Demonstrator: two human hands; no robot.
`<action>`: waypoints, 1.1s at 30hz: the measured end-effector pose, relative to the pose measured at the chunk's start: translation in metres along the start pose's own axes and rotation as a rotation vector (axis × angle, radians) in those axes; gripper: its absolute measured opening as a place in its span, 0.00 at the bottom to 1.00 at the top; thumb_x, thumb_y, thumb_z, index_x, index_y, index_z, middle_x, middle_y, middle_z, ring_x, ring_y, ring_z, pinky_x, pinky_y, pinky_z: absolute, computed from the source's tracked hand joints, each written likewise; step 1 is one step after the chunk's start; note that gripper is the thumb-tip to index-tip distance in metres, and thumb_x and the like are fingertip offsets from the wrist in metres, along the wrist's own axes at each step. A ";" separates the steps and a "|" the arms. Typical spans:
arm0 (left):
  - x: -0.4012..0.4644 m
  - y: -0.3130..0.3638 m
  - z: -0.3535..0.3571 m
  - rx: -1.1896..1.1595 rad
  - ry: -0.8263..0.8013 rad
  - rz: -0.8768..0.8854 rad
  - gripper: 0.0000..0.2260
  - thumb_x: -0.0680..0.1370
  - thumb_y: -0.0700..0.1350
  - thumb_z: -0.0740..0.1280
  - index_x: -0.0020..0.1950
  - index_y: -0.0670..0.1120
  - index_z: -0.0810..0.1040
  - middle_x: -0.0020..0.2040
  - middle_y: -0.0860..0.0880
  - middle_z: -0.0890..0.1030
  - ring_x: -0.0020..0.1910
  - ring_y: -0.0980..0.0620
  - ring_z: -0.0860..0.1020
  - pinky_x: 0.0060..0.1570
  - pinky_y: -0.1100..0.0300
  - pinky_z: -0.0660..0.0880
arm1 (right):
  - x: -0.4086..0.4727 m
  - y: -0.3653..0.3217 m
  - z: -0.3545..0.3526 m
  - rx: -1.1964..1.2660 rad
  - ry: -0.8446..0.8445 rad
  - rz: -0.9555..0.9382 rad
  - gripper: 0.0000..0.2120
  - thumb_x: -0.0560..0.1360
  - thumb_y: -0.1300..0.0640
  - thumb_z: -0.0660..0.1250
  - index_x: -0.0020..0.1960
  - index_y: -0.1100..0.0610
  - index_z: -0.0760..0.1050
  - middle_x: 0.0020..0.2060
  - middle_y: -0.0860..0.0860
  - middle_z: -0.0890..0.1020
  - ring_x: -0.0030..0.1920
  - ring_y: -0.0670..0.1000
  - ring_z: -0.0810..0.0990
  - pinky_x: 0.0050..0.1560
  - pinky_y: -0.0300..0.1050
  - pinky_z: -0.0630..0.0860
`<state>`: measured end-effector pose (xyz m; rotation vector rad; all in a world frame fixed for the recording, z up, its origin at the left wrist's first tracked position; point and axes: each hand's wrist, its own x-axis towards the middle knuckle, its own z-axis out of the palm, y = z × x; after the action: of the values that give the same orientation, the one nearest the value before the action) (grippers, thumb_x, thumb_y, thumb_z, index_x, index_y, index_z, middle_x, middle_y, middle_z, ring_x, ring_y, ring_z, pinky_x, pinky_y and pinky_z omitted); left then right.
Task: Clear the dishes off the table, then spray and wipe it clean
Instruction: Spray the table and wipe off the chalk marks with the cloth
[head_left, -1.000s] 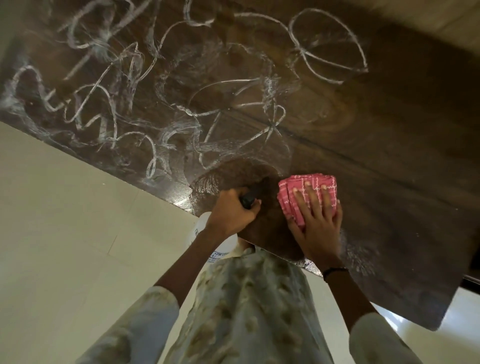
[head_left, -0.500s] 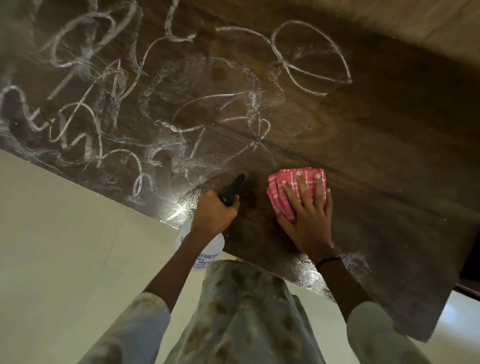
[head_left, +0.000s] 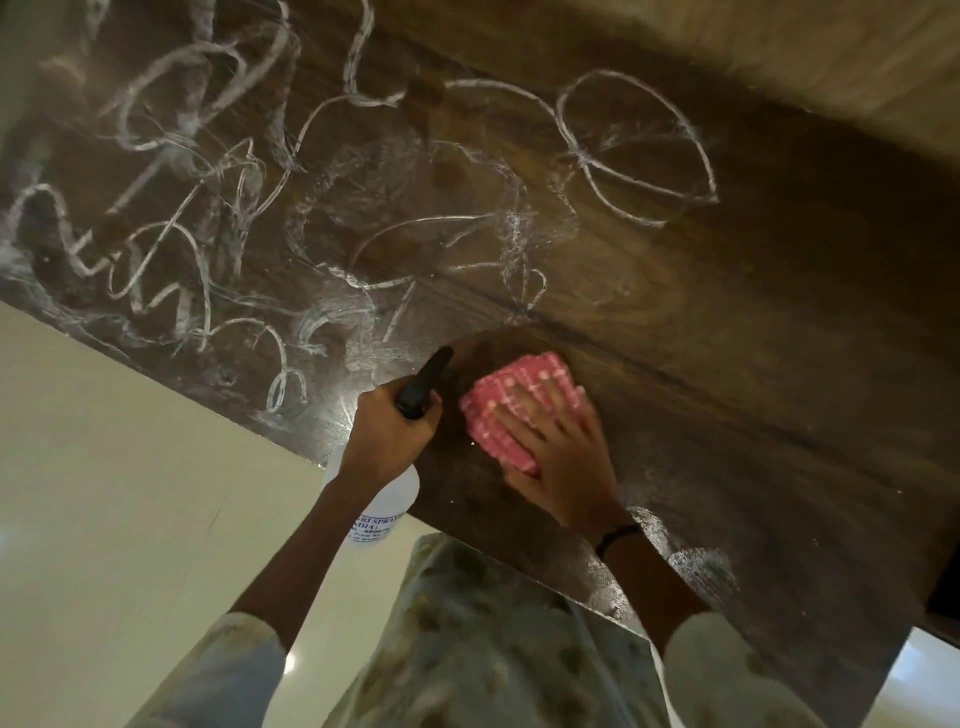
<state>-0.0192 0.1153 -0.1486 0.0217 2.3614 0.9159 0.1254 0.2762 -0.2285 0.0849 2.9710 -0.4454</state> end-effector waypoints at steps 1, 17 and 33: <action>0.003 0.000 0.000 0.002 0.011 0.001 0.05 0.73 0.43 0.70 0.42 0.42 0.79 0.32 0.44 0.79 0.32 0.49 0.76 0.36 0.62 0.69 | 0.000 0.014 -0.004 -0.030 0.004 0.052 0.33 0.71 0.37 0.61 0.73 0.45 0.62 0.74 0.50 0.65 0.76 0.57 0.56 0.74 0.63 0.50; 0.037 0.018 -0.015 -0.047 -0.036 0.036 0.10 0.72 0.42 0.72 0.33 0.52 0.75 0.28 0.45 0.77 0.26 0.56 0.72 0.30 0.64 0.68 | 0.043 -0.041 0.006 0.050 0.000 -0.048 0.29 0.70 0.41 0.64 0.70 0.46 0.68 0.72 0.49 0.68 0.75 0.56 0.57 0.72 0.65 0.54; 0.075 0.072 0.018 0.154 -0.324 0.211 0.08 0.73 0.48 0.70 0.45 0.43 0.80 0.35 0.48 0.80 0.33 0.53 0.78 0.37 0.61 0.74 | 0.054 0.057 -0.035 -0.006 0.020 0.585 0.33 0.76 0.34 0.48 0.77 0.45 0.50 0.78 0.48 0.50 0.78 0.57 0.46 0.73 0.64 0.49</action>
<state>-0.0847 0.1977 -0.1539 0.4536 2.1449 0.7583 0.0719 0.3427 -0.2195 0.9254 2.7741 -0.3513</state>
